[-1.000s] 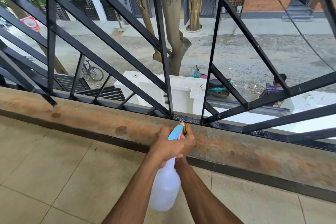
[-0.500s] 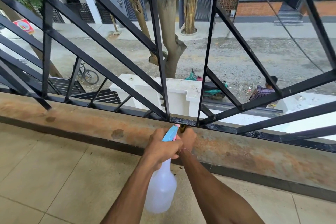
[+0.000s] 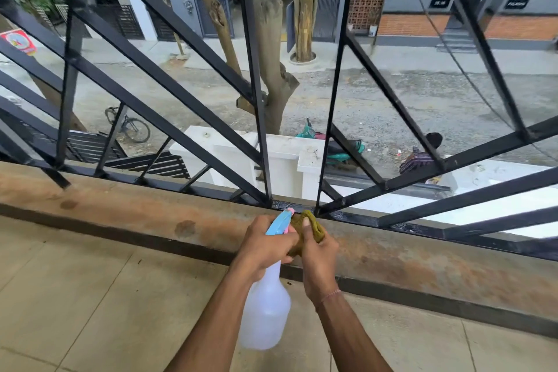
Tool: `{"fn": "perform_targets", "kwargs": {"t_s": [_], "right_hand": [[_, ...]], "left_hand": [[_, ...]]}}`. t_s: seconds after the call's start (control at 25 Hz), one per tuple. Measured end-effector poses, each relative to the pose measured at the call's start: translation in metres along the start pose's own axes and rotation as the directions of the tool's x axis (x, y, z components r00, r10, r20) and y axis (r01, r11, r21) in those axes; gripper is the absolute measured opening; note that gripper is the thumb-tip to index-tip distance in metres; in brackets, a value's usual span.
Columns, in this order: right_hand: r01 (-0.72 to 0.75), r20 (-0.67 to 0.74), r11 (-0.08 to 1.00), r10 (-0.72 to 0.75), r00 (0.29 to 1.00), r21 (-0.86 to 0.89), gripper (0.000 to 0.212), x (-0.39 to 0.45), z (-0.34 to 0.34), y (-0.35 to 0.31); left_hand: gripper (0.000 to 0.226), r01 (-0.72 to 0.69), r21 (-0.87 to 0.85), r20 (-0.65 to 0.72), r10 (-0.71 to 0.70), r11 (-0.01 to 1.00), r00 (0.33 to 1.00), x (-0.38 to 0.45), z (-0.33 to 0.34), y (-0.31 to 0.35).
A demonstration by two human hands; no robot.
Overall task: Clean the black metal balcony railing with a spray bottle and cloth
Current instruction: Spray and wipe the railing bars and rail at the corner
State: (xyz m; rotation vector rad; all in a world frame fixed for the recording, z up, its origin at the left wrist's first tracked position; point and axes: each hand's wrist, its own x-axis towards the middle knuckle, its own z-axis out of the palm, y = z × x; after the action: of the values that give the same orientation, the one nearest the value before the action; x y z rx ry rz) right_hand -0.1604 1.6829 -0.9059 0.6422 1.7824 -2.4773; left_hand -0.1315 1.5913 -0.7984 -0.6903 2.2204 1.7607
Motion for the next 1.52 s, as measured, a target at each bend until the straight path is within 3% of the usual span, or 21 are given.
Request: {"fn": "perform_targets", "kwargs": {"t_s": [0.12,0.24,0.44,0.6,0.72,0.8,0.96,1.16,1.32,1.44,1.52], "right_hand": [[-0.245,0.138,0.920,0.212,0.968,0.307,0.028,-0.010,-0.022,-0.039],[-0.327,0.240,0.866,0.250,0.938,0.378,0.033,-0.020,-0.044,-0.071],[-0.214,0.171,0.952,0.179,0.969,0.217,0.028,-0.043,-0.062,-0.104],[-0.080,0.108,0.977,0.059,0.992,0.197,0.021,-0.060,-0.070,-0.145],[0.099,0.019,0.992,-0.101,0.995,0.082,0.014,-0.066,-0.067,-0.193],[0.230,-0.068,0.969,-0.237,0.969,-0.093,0.013,-0.067,-0.070,-0.224],[0.347,-0.153,0.823,-0.454,0.878,-0.450,0.022,-0.068,-0.086,-0.276],[0.436,-0.050,0.590,-0.630,0.775,-0.679,0.022,-0.068,-0.101,-0.316],[0.480,0.069,0.425,-0.690,0.721,-0.767,0.011,-0.035,-0.085,-0.285],[0.430,0.134,0.413,-0.577,0.805,-0.803,0.024,-0.012,-0.069,-0.244],[0.415,0.158,0.391,-0.542,0.825,-0.822,0.041,-0.009,-0.058,-0.234]], "left_hand": [[0.017,-0.020,0.000,-0.002,0.020,1.000,1.000,0.002,0.001,0.003],[0.013,-0.049,0.032,0.010,0.049,0.998,0.999,-0.002,0.004,0.006],[0.011,-0.138,0.105,0.056,0.133,0.985,0.990,-0.020,0.015,0.022],[0.005,-0.272,0.147,0.116,0.257,0.951,0.959,-0.038,0.022,0.052],[0.013,-0.404,0.225,0.091,0.394,0.887,0.915,-0.051,0.031,0.082],[0.016,-0.450,0.254,0.018,0.461,0.856,0.887,-0.063,0.038,0.104],[0.027,-0.446,0.325,-0.059,0.489,0.834,0.870,-0.082,0.050,0.141],[0.036,-0.491,0.370,-0.032,0.539,0.789,0.842,-0.097,0.061,0.160],[0.023,-0.531,0.317,0.027,0.552,0.785,0.833,-0.095,0.067,0.162],[0.021,-0.521,0.286,0.013,0.540,0.804,0.841,-0.093,0.069,0.163],[0.022,-0.520,0.285,-0.007,0.544,0.805,0.839,-0.093,0.067,0.166]]}}
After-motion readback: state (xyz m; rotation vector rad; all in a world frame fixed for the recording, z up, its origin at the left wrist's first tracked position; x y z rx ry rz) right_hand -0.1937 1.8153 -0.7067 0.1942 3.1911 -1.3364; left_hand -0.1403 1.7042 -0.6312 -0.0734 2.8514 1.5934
